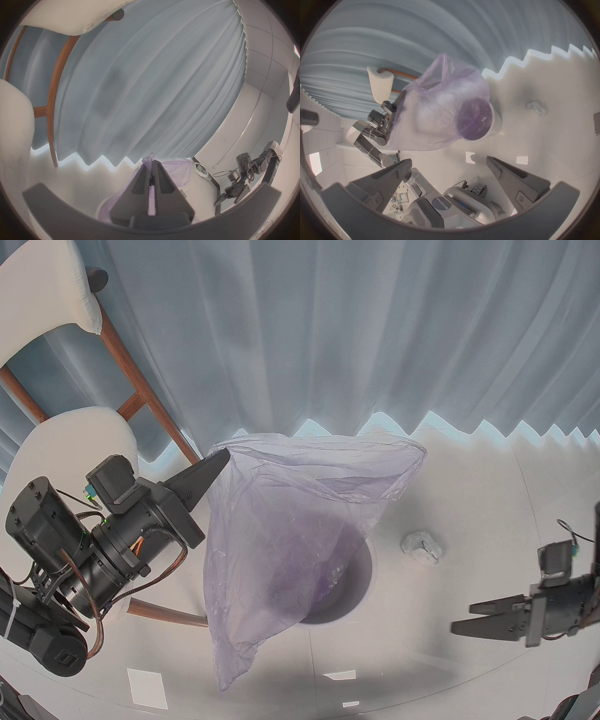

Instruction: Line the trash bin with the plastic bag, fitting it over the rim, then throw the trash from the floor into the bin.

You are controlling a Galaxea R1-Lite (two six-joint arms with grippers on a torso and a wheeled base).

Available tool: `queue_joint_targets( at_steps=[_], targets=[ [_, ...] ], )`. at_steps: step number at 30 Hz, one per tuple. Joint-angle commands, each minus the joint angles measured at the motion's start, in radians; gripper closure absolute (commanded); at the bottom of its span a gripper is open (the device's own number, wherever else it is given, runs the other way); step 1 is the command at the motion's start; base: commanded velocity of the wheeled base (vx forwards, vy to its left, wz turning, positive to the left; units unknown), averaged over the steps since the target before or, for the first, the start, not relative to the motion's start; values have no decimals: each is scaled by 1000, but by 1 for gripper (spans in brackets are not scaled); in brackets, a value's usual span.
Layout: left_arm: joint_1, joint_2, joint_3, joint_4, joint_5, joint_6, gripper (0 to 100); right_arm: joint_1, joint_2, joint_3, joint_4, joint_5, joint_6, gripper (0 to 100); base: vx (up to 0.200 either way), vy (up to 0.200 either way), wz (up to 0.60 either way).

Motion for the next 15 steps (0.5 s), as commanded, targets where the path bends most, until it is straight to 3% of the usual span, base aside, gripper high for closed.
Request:
queue_joint_targets(
  at_steps=[1, 5, 11, 12, 15],
  targets=[
    [16, -40, -12, 8, -1, -15, 100, 254, 616, -368, -22, -42, 35, 0, 0, 0, 0],
    [3, -34, -6, 6, 3, -13, 100, 281, 705, -440, -62, -91, 84, 0, 0, 0, 0],
    [-12, -30, 2, 6, -3, -19, 100, 298, 801, -409, -317, -163, 121, 0, 0, 0, 0],
    [-14, -22, 3, 6, -1, -19, 100, 300, 827, -410, -361, -174, 145, 100, 0, 0, 0],
    [-33, 6, 12, -6, 9, -12, 100, 309, 903, -406, -510, -226, 211, 100, 0, 0, 0]
  ],
)
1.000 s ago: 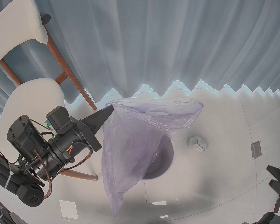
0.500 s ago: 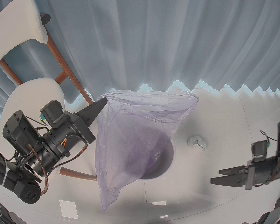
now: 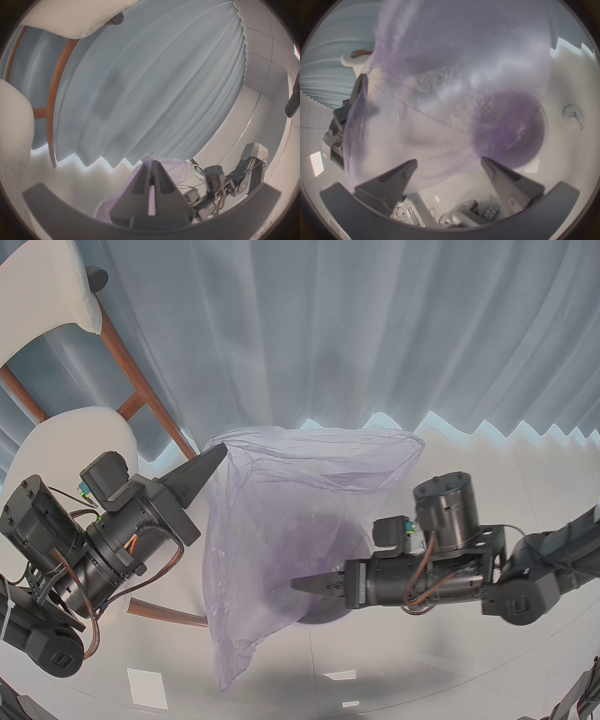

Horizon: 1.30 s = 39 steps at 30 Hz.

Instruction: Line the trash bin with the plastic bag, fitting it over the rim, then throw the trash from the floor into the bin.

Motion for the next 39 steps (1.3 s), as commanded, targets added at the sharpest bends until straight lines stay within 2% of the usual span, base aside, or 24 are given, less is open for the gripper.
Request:
queue_joint_targets(
  at_steps=[1, 5, 8, 13, 22, 28, 35, 39],
  targets=[
    [-48, 25, 13, -8, 11, 5, 100, 69, 245, -33, -220, -99, 106, 100, 0, 0, 0],
    [-113, 27, 31, -8, 12, 6, 100, 83, 291, 12, -389, -173, 122, 100, 0, 0, 0],
    [-119, 31, 68, -9, -6, 8, 100, 83, 316, 9, -450, -191, 122, 100, 0, 0, 0],
    [-99, 76, 84, -8, -138, -1, 100, 77, 347, -5, -472, -217, 122, 100, 0, 0, 0],
    [-58, 165, 64, -17, -143, -31, 100, 69, 506, -82, -553, -272, 111, 100, 0, 0, 0],
    [-50, 176, 15, -17, -143, -81, 100, 45, 558, -163, -544, -308, 97, 100, 0, 0, 0],
    [-45, 220, -51, -17, -141, -80, 100, 9, 669, -267, -542, -361, -15, 100, 0, 0, 0],
    [-45, 239, -58, -17, -139, -77, 100, -5, 710, -318, -518, -363, -22, 100, 0, 0, 0]
  ],
)
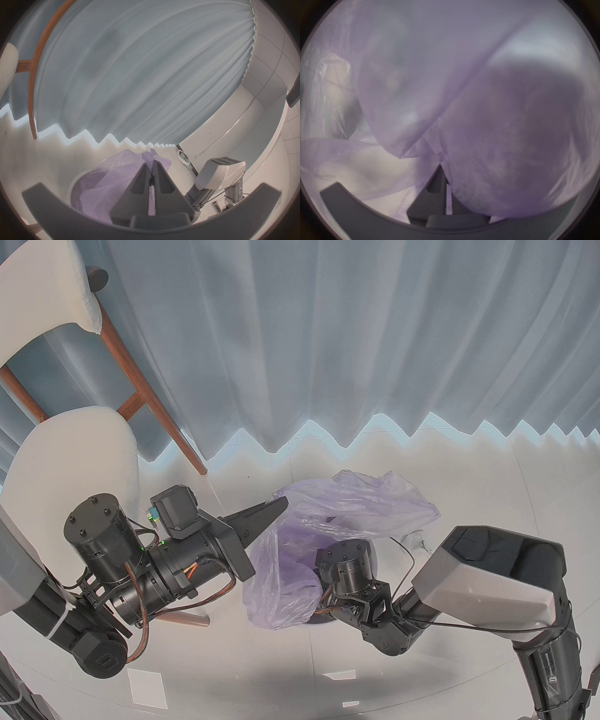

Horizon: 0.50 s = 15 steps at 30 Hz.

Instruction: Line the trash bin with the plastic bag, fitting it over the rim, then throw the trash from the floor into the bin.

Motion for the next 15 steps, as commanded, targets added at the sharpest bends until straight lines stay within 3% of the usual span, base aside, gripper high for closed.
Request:
queue_joint_targets(
  at_steps=[1, 10, 15],
  targets=[
    [1, 35, -18, 0, 1, 2, 100, -20, 79, -71, 36, -5, -7, 100, 0, 0, 0],
    [0, 51, -5, 0, 12, 2, 100, -26, 104, -106, 69, -3, 0, 100, 0, 0, 0],
    [0, 75, -2, 0, 52, 2, 100, -9, -134, 95, 102, 18, 25, 100, 0, 0, 0]
  ],
)
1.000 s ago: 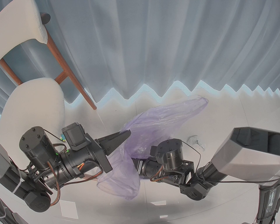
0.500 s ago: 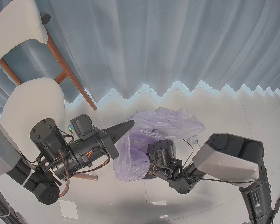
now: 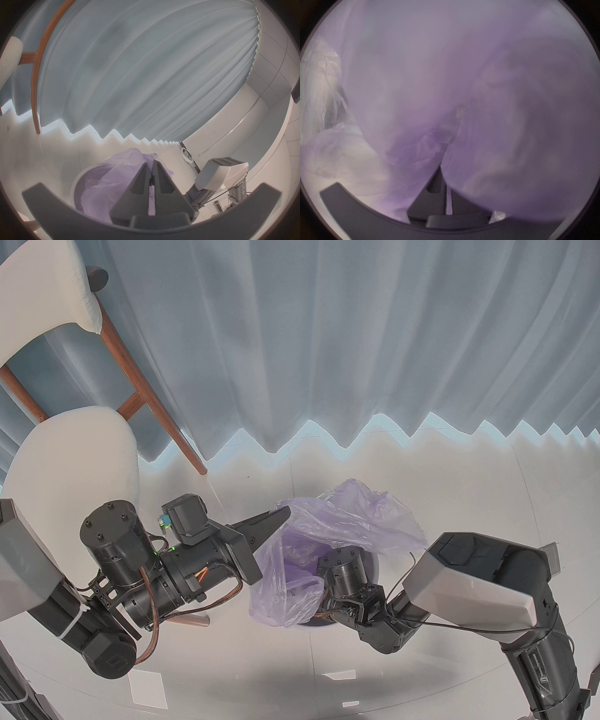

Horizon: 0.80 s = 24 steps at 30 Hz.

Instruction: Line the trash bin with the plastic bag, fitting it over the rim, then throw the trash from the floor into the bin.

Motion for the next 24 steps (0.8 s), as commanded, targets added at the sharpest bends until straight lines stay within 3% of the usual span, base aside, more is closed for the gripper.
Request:
queue_joint_targets(
  at_steps=[1, 6, 12, 17, 23, 24],
  targets=[
    [0, 24, 4, 0, 24, -1, 100, 14, -213, 168, 27, 18, 16, 100, 0, 0, 0],
    [2, 6, 13, 0, 24, -1, 100, 5, -560, 434, 133, 83, 27, 100, 0, 0, 0],
    [-3, -74, 48, 3, -32, -4, 100, 13, -864, 681, 271, 89, 39, 100, 0, 0, 0],
    [-2, -112, 59, 21, -69, -4, 100, 3, -948, 761, 338, 90, 45, 100, 0, 0, 0],
    [2, -124, 89, 24, -69, -1, 100, -41, -1000, 765, 335, 129, 143, 100, 0, 0, 0],
    [2, -135, 106, 23, -70, -1, 100, -44, -1012, 761, 329, 138, 183, 0, 0, 0, 0]
  ],
)
